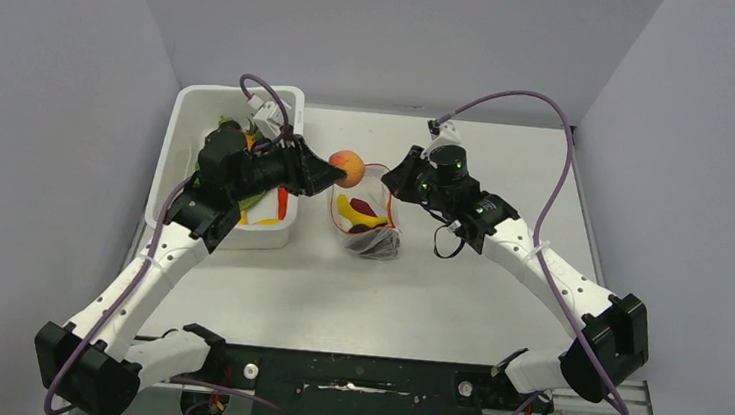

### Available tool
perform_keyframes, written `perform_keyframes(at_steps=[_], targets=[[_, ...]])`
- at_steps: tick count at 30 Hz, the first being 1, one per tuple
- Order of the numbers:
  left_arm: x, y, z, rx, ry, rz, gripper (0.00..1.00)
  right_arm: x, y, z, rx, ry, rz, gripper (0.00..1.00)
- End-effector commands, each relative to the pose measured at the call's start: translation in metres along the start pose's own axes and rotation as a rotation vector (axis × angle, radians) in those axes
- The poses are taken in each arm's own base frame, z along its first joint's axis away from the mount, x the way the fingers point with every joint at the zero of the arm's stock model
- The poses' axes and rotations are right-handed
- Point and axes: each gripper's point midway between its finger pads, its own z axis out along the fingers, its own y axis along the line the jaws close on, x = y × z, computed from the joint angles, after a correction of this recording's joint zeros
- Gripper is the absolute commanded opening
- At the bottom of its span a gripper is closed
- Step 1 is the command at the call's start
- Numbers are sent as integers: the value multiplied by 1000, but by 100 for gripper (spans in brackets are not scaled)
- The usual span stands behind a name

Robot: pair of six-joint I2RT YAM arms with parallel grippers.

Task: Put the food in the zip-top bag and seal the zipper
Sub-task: Place the fake fruit in the zipper food storage bag.

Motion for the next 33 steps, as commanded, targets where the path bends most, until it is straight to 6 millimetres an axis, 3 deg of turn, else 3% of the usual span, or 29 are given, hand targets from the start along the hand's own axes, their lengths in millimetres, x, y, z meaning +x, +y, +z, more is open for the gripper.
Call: perform_keyframes(at_steps=[1, 8, 18, 29, 33], targets=[[-9, -21, 10, 77, -39, 52, 34, -28, 17, -6, -59, -85, 2, 0], [20, 24, 26, -98, 53, 116, 34, -29, 17, -8, -69, -88, 4, 0], [44, 52, 42, -187, 161, 151, 39, -31, 20, -12, -84, -97, 2, 0], [34, 53, 40, -229, 152, 174, 61, -27, 11, -12, -54, -99, -16, 0], [27, 48, 37, -229, 122, 172, 64, -29, 12, -13, -56, -105, -18, 0]])
